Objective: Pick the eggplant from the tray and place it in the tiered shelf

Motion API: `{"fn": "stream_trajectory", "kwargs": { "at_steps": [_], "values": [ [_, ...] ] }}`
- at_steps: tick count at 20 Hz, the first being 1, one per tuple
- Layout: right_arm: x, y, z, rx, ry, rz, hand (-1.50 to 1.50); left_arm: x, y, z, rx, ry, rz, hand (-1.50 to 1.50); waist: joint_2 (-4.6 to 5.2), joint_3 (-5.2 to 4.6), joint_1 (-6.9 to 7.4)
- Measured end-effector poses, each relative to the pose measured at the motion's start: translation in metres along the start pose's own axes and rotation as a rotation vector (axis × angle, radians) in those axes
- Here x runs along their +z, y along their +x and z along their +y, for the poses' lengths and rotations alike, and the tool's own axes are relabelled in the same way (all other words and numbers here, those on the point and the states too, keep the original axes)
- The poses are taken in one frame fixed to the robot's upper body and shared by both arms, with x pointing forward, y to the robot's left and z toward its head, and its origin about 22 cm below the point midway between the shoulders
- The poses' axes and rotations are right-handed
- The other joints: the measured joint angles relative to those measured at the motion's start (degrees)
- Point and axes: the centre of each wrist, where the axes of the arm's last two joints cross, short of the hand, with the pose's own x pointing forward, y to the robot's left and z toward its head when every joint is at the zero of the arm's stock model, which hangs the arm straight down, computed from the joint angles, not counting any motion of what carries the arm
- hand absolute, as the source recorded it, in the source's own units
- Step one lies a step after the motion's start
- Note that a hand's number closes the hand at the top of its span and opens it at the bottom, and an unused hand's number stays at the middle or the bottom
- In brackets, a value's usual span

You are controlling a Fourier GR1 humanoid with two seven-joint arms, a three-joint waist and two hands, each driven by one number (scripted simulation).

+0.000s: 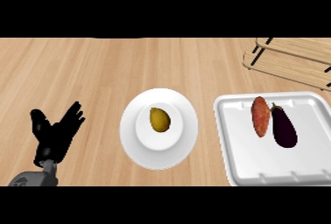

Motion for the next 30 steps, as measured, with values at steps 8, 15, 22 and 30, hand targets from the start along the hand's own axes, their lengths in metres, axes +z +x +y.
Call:
{"fn": "stream_trajectory", "kwargs": {
  "at_steps": [8,15,22,30],
  "values": [
    [-0.022,0.060,0.041,0.104,-0.058,0.162,-1.50,0.000,0.001,-0.011,-0.004,-0.009,-0.010,0.00,0.11,0.05,0.78],
    [-0.052,0.080,0.079,0.190,-0.053,0.289,-1.50,0.001,-0.001,-0.003,-0.005,-0.017,-0.007,0.00,0.21,0.10,0.98],
    [-0.066,0.092,0.109,0.283,0.003,0.358,-1.50,-0.001,0.000,0.000,-0.006,-0.012,-0.001,0.00,0.09,0.19,0.58],
    [-0.067,0.081,0.139,0.339,-0.018,0.434,-1.50,0.002,-0.001,-0.003,0.000,0.001,0.003,0.00,0.04,0.16,0.32]
  ]
}}
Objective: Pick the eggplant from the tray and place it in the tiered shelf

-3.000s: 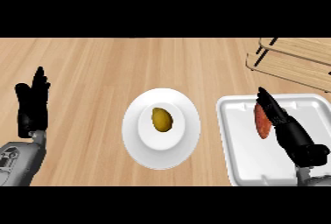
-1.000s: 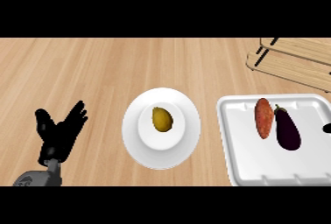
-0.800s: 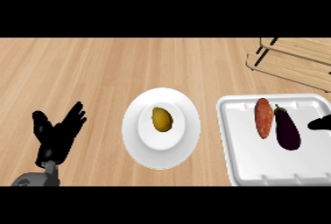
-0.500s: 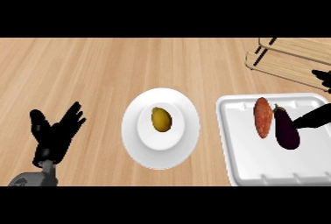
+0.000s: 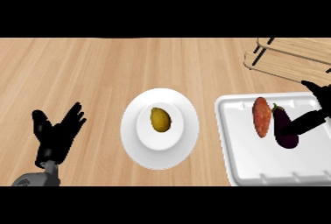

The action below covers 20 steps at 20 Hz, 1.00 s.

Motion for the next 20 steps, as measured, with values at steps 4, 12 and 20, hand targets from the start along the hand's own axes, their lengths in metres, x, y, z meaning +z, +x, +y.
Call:
{"fn": "stream_trajectory", "kwargs": {
  "at_steps": [4,12,20],
  "values": [
    [-0.004,0.005,0.006,0.018,-0.019,0.016,-1.50,0.000,0.001,0.007,-0.002,-0.006,-0.005,0.00,0.05,-0.03,0.03],
    [-0.019,-0.005,0.030,0.045,-0.026,0.052,-1.50,0.002,-0.002,0.005,-0.006,-0.004,-0.012,0.00,0.04,0.00,0.02],
    [-0.034,-0.020,0.044,0.091,-0.068,0.092,-1.50,0.001,-0.003,0.000,-0.006,-0.003,-0.007,0.00,-0.03,0.09,0.02]
  ]
}}
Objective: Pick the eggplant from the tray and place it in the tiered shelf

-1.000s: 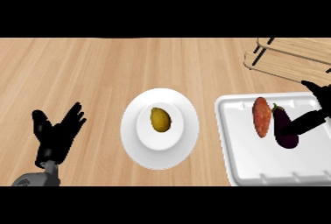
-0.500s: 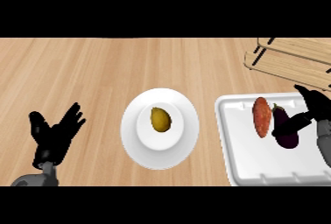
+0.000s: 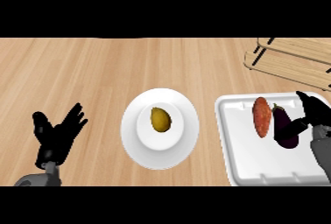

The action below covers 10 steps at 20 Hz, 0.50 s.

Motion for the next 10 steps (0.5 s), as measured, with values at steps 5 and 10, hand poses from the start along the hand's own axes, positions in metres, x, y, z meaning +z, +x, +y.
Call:
{"fn": "stream_trajectory", "kwargs": {
  "at_steps": [5,10],
  "values": [
    [-0.009,0.002,0.011,-0.015,-0.024,-0.018,-1.50,-0.002,0.004,0.000,0.003,0.004,0.001,0.00,0.03,-0.07,-0.01],
    [-0.023,-0.003,0.024,-0.030,-0.029,-0.049,-1.50,-0.001,0.001,-0.002,0.006,-0.003,-0.014,0.00,-0.08,-0.23,0.11]
  ]
}}
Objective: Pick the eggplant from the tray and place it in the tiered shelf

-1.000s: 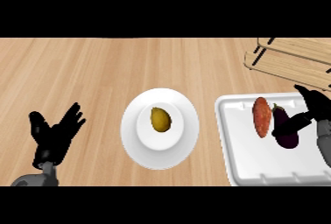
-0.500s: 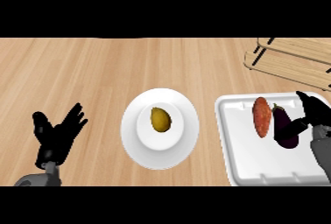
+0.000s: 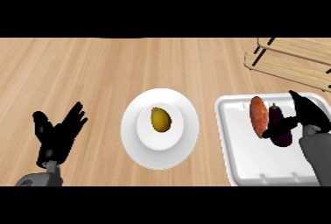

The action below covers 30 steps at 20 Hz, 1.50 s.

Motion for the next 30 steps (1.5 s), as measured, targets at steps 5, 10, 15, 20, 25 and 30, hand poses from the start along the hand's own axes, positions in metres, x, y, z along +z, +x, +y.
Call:
{"fn": "stream_trajectory", "kwargs": {
  "at_steps": [5,10,15,20,25,30],
  "values": [
    [-0.009,0.003,0.007,0.007,0.038,-0.032,1.50,0.003,0.001,-0.001,-0.004,-0.002,0.010,0.00,-0.17,-0.19,0.06],
    [-0.012,0.001,0.012,0.122,0.108,-0.093,1.50,0.001,0.002,0.004,-0.008,-0.004,0.011,0.00,-0.49,-0.84,-0.09],
    [-0.007,0.005,0.018,0.087,0.111,-0.147,1.50,0.001,0.006,0.008,-0.002,0.002,0.024,0.00,-0.55,-0.98,-0.52],
    [0.008,0.022,0.022,0.052,0.088,-0.264,1.50,0.002,0.005,-0.002,-0.001,0.005,0.020,0.00,-0.35,-0.57,-0.52],
    [0.023,0.064,0.020,0.007,0.087,-0.410,1.50,0.004,-0.001,-0.003,-0.005,0.000,0.011,0.00,-0.06,-0.12,-0.18],
    [0.060,0.096,-0.004,-0.111,-0.019,-0.542,1.50,0.004,0.000,0.000,-0.005,0.012,0.019,0.00,-0.21,0.09,-0.74]
  ]
}}
